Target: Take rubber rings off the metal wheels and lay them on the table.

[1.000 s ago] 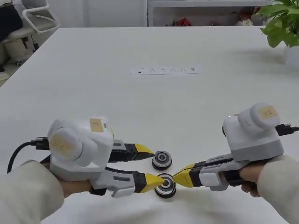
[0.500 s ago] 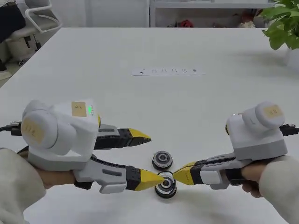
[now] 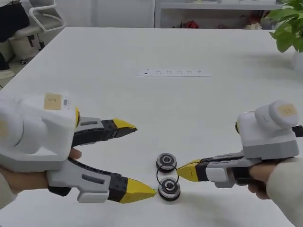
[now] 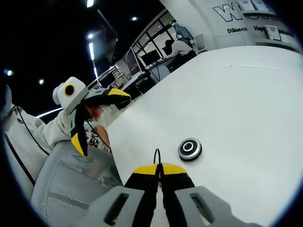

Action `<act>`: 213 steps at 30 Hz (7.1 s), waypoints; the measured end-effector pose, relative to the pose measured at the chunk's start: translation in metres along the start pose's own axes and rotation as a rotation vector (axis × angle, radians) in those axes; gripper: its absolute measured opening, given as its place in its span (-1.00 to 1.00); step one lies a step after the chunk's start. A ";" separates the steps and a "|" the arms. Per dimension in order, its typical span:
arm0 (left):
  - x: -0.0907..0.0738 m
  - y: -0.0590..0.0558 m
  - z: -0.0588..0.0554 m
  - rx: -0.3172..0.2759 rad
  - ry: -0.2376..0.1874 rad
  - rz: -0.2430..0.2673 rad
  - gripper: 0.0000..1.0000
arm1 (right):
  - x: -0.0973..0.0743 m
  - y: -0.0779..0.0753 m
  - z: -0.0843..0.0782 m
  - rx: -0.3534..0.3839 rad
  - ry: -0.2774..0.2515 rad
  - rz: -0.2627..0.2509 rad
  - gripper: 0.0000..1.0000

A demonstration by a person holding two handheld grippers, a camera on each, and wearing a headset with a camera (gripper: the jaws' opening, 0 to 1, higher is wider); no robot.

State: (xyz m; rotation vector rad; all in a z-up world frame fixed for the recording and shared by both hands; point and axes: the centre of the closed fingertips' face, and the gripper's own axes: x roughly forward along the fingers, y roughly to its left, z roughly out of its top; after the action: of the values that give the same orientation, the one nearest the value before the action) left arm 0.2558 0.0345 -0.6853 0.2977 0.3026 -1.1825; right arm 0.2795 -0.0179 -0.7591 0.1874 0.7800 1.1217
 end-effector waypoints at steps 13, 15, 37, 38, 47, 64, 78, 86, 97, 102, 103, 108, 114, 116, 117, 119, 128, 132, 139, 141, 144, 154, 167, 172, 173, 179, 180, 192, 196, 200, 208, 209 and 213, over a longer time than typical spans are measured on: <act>-0.046 0.013 -0.007 -0.026 0.030 0.099 0.78 | 0.003 0.013 0.012 -0.016 -0.026 0.028 -1.00; -0.053 0.015 -0.008 -0.031 0.026 0.118 0.79 | 0.005 0.018 0.014 -0.020 -0.031 0.037 -1.00; -0.083 0.006 -0.048 -0.163 0.024 0.250 1.00 | 0.022 0.037 0.008 -0.055 -0.009 0.083 -1.00; -0.083 0.005 -0.049 -0.166 0.023 0.251 1.00 | 0.023 0.038 0.008 -0.056 -0.007 0.085 -1.00; -0.083 -0.002 -0.059 -0.207 0.018 0.258 1.00 | 0.034 0.042 0.002 -0.072 0.016 0.091 -1.00; -0.076 -0.009 -0.065 -0.234 0.015 0.246 0.98 | 0.053 0.040 -0.011 -0.057 0.044 0.078 -1.00; -0.076 -0.012 -0.066 -0.247 0.011 0.245 0.98 | 0.065 0.036 -0.021 -0.120 0.087 0.044 -1.00; -0.075 -0.014 -0.065 -0.250 0.011 0.240 0.98 | 0.066 0.029 -0.024 -0.169 0.110 0.016 -0.94; -0.073 -0.015 -0.067 -0.256 0.016 0.232 0.98 | 0.062 0.024 -0.021 -0.217 0.116 -0.006 -0.80; -0.074 -0.015 -0.067 -0.254 0.018 0.231 0.98 | 0.058 0.022 -0.018 -0.221 0.110 -0.012 -0.78; -0.074 -0.015 -0.067 -0.253 0.018 0.231 0.98 | 0.056 0.022 -0.016 -0.224 0.106 -0.014 -0.78; -0.074 -0.015 -0.065 -0.251 0.014 0.230 0.98 | 0.052 0.022 -0.008 -0.232 0.081 -0.016 -0.74; -0.076 -0.014 -0.060 -0.236 0.016 0.221 0.97 | 0.044 0.022 0.005 -0.247 0.045 -0.022 -0.67; -0.076 -0.012 -0.057 -0.232 0.013 0.223 0.97 | 0.042 0.021 0.009 -0.257 0.036 -0.027 -0.65; -0.077 -0.010 -0.055 -0.229 0.010 0.225 0.97 | 0.040 0.021 0.011 -0.261 0.029 -0.030 -0.64; -0.077 -0.008 -0.052 -0.222 0.007 0.228 0.97 | 0.037 0.020 0.015 -0.262 0.013 -0.029 -0.62; -0.078 -0.005 -0.044 -0.191 0.014 0.220 0.96 | 0.022 0.011 0.033 -0.251 -0.050 -0.056 -0.60; -0.078 -0.003 -0.040 -0.174 0.024 0.220 0.95 | 0.016 0.006 0.037 -0.245 -0.065 -0.065 -0.59; -0.080 0.003 -0.022 -0.151 0.002 0.227 0.90 | 0.006 0.000 0.041 -0.232 -0.085 -0.080 -0.59; -0.080 0.003 -0.016 -0.138 -0.003 0.223 0.90 | 0.005 0.000 0.039 -0.238 -0.075 -0.076 -0.57; -0.079 0.004 -0.008 -0.129 -0.012 0.214 0.89 | 0.003 -0.001 0.035 -0.225 -0.067 -0.062 -0.56; -0.069 0.007 0.036 -0.066 -0.084 0.183 0.85 | 0.001 -0.011 0.018 -0.225 -0.012 -0.048 -0.56; -0.025 0.002 0.054 0.019 -0.072 0.069 0.69 | 0.002 -0.013 0.006 -0.241 0.043 -0.024 -0.56; -0.002 -0.006 0.060 0.049 -0.064 0.011 0.70 | 0.003 -0.011 0.002 -0.252 0.060 -0.010 -0.55; 0.004 -0.008 0.063 0.058 -0.066 -0.001 0.69 | 0.003 -0.012 0.001 -0.255 0.065 -0.009 -0.56; 0.021 -0.006 0.068 0.098 -0.069 -0.036 0.63 | 0.003 -0.014 -0.003 -0.251 0.077 -0.009 -0.56; 0.025 -0.004 0.067 0.109 -0.067 -0.036 0.63 | 0.003 -0.013 -0.003 -0.251 0.079 -0.008 -0.56; 0.055 -0.002 0.021 0.064 -0.059 -0.048 0.34 | 0.005 -0.009 -0.014 -0.258 0.115 0.012 -0.55; 0.056 -0.002 0.003 0.048 -0.033 -0.035 0.28 | 0.007 -0.009 -0.019 -0.268 0.133 0.022 -0.54; 0.058 -0.001 -0.008 0.030 -0.017 -0.034 0.24 | 0.008 -0.009 -0.023 -0.278 0.153 0.031 -0.54; 0.062 -0.003 -0.021 0.030 0.005 -0.035 0.09 | 0.010 -0.008 -0.029 -0.295 0.179 0.037 -0.54; 0.063 -0.003 -0.022 0.030 0.009 -0.036 0.07 | 0.010 -0.009 -0.030 -0.298 0.184 0.038 -0.53; 0.066 -0.004 -0.025 0.003 0.005 -0.037 0.00 | 0.011 -0.008 -0.034 -0.304 0.198 0.044 -0.53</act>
State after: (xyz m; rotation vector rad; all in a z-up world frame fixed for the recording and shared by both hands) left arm 0.2732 -0.0141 -0.7345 0.2985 0.3122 -1.2188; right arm 0.2659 -0.0200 -0.7927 -0.1643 0.7714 1.2988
